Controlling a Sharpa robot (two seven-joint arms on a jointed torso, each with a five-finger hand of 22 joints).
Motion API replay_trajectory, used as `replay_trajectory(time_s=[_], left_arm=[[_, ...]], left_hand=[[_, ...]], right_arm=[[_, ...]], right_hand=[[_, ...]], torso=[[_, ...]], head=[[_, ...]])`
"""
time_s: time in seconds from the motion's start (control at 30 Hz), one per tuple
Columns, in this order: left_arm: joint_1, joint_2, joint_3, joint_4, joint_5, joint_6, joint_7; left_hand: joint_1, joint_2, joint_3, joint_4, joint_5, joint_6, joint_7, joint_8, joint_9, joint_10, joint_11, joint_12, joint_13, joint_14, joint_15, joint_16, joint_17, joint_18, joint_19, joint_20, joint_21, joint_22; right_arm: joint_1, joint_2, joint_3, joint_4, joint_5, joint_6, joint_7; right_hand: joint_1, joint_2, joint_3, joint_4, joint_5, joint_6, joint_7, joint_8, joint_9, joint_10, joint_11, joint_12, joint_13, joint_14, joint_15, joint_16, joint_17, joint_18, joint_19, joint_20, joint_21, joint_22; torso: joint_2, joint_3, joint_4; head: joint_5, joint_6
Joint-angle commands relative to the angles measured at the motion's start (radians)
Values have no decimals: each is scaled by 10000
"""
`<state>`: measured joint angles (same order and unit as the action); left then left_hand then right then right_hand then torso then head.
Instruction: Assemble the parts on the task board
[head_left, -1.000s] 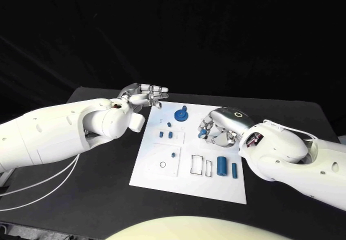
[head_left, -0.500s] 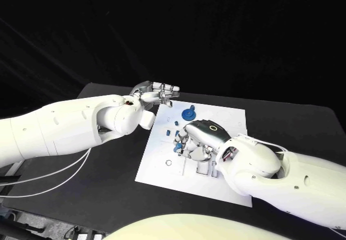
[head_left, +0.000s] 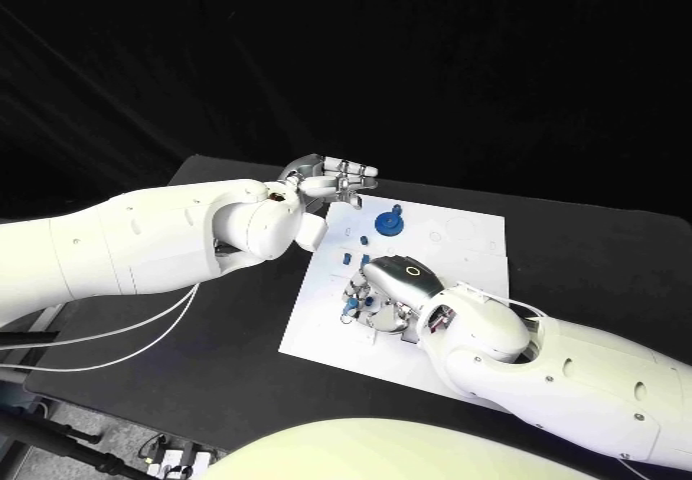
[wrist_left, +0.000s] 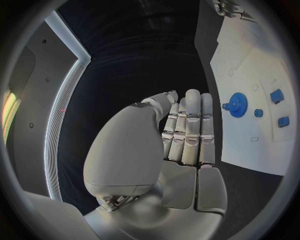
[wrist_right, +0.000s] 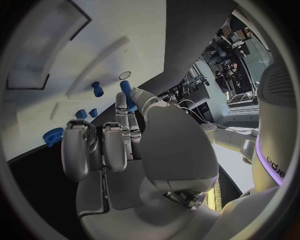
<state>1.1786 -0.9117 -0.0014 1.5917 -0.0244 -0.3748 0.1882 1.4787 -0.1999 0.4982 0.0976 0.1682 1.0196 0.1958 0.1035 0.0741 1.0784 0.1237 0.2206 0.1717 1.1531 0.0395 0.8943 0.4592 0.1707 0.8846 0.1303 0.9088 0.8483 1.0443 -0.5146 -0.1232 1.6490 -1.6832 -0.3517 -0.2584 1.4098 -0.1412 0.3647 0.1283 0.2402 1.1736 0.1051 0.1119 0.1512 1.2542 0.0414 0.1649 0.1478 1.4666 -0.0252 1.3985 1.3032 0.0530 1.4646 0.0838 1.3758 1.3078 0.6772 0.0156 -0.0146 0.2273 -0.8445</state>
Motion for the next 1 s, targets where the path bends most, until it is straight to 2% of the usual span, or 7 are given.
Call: replay_trajectory(time_s=[0.03,0.23,0.5,0.87,1.0], left_arm=[[6,36,6,16,9,199,25],[7,45,5,19,9,201,20],[7,41,5,15,9,203,14],[7,37,5,0,9,213,6],[7,35,5,-10,9,214,2]], left_hand=[[-11,106,-28,-48,7,-80,-19,52,-10,-73,-22,68,10,-48,5,-32,-9,128,-24,36,-65,0],[-11,106,-28,-48,7,-80,-19,52,-10,-73,-22,68,10,-48,5,-32,-9,128,-24,36,-65,0],[-11,106,-28,-48,7,-80,-19,52,-10,-73,-22,68,10,-48,5,-32,-9,128,-24,36,-65,0],[-11,106,-28,-48,7,-80,-19,52,-10,-73,-22,68,10,-48,5,-32,-9,128,-24,36,-65,0],[-11,106,-28,-48,7,-80,-19,52,-10,-73,-22,68,10,-48,5,-32,-9,128,-24,36,-65,0]], right_arm=[[-32,92,-25,-183,-169,97,141],[-93,204,-61,-334,-179,130,170],[-122,202,-72,-355,-181,222,186],[-173,47,-75,-57,-205,223,192],[-193,-2,-75,31,-235,169,180]], right_hand=[[96,63,81,-3,25,-25,67,3,4,9,39,-55,-3,529,-43,63,-1,-113,241,-73,-32,2023],[97,59,85,-9,37,-29,70,1,6,7,42,-59,-2,530,-40,68,5,-116,246,-71,-21,2027],[97,60,88,-13,45,-27,72,2,8,10,43,-60,0,530,-39,68,4,-118,250,-71,-13,2030],[97,60,88,-13,45,-27,72,2,8,10,43,-60,0,530,-39,68,4,-118,250,-71,-13,2030],[98,58,92,-20,55,-21,71,5,12,17,43,-60,3,530,-37,68,4,-117,248,-69,-16,2030]], torso=[[5,0,2],[10,9,9],[-3,-3,-6],[3,11,0],[-1,2,-3]], head=[[81,-46],[199,-104],[211,-142],[281,-182],[291,-184]])
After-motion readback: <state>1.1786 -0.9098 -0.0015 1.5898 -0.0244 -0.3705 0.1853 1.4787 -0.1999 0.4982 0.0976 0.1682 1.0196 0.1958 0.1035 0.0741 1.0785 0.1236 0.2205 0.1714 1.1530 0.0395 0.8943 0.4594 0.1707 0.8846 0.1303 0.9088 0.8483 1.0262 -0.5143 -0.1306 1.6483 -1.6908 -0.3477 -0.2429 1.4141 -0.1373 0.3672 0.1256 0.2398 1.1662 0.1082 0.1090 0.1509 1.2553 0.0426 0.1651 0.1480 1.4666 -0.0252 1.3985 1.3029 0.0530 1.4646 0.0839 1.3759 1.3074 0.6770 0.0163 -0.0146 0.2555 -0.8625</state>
